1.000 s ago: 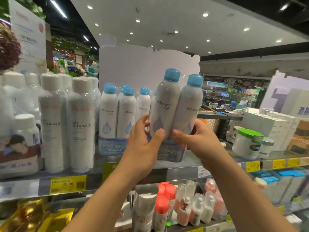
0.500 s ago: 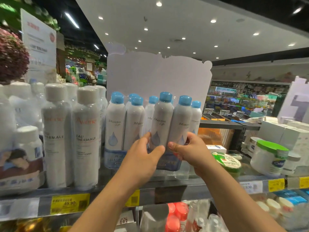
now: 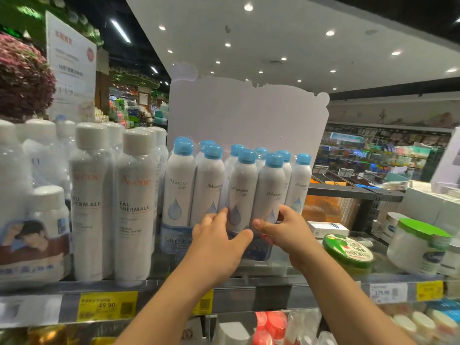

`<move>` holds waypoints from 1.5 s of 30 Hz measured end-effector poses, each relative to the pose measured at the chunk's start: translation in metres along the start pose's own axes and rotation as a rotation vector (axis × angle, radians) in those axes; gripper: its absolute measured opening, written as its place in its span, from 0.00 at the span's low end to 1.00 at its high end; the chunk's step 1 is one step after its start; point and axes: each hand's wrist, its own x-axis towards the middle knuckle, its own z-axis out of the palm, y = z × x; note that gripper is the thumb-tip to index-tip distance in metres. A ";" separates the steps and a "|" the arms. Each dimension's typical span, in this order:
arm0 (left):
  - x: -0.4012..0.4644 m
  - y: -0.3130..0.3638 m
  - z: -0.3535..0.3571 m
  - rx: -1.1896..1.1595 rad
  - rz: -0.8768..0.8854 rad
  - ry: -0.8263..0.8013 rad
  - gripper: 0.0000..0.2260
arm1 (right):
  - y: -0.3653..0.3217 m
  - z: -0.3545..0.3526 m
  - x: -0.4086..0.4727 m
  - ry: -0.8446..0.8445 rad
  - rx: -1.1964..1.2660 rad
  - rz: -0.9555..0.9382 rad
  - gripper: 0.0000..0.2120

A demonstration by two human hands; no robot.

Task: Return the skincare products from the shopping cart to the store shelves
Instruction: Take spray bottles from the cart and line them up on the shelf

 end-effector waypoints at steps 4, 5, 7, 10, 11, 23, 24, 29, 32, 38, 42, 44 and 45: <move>0.001 -0.001 -0.002 0.001 -0.001 -0.009 0.33 | 0.003 0.003 0.005 -0.005 0.003 0.006 0.16; 0.002 -0.002 -0.002 0.000 0.001 -0.009 0.33 | 0.004 0.003 0.006 -0.004 0.011 0.003 0.15; 0.003 -0.003 -0.002 -0.004 0.005 -0.008 0.34 | 0.005 0.005 0.007 -0.001 0.015 -0.009 0.15; 0.004 -0.004 -0.001 -0.018 0.011 -0.009 0.35 | 0.006 0.008 0.007 0.001 0.009 -0.040 0.14; 0.005 -0.004 -0.001 -0.022 0.014 -0.008 0.35 | 0.007 0.008 0.007 0.002 0.005 -0.048 0.13; 0.004 -0.002 0.001 -0.020 0.018 0.000 0.34 | 0.015 0.018 0.003 0.062 -0.148 -0.112 0.16; 0.004 -0.001 0.001 -0.013 0.016 -0.003 0.34 | 0.015 0.019 0.003 0.071 -0.163 -0.113 0.16; 0.003 -0.003 0.004 0.042 0.036 -0.012 0.34 | 0.012 0.022 -0.001 0.083 -0.199 -0.099 0.17; 0.002 -0.003 0.006 0.069 0.047 -0.007 0.35 | 0.010 0.023 -0.003 0.083 -0.202 -0.095 0.18; -0.009 -0.003 -0.001 0.084 0.097 0.012 0.33 | 0.006 0.021 -0.017 0.107 -0.125 -0.062 0.25; -0.015 -0.006 -0.006 -0.003 0.140 0.052 0.32 | 0.000 0.014 -0.033 0.215 -0.058 -0.063 0.36; -0.018 -0.006 -0.006 -0.044 0.165 0.057 0.32 | -0.003 0.009 -0.042 0.238 -0.008 -0.078 0.35; -0.020 -0.005 -0.006 -0.066 0.176 0.057 0.31 | -0.003 0.007 -0.046 0.244 0.025 -0.087 0.34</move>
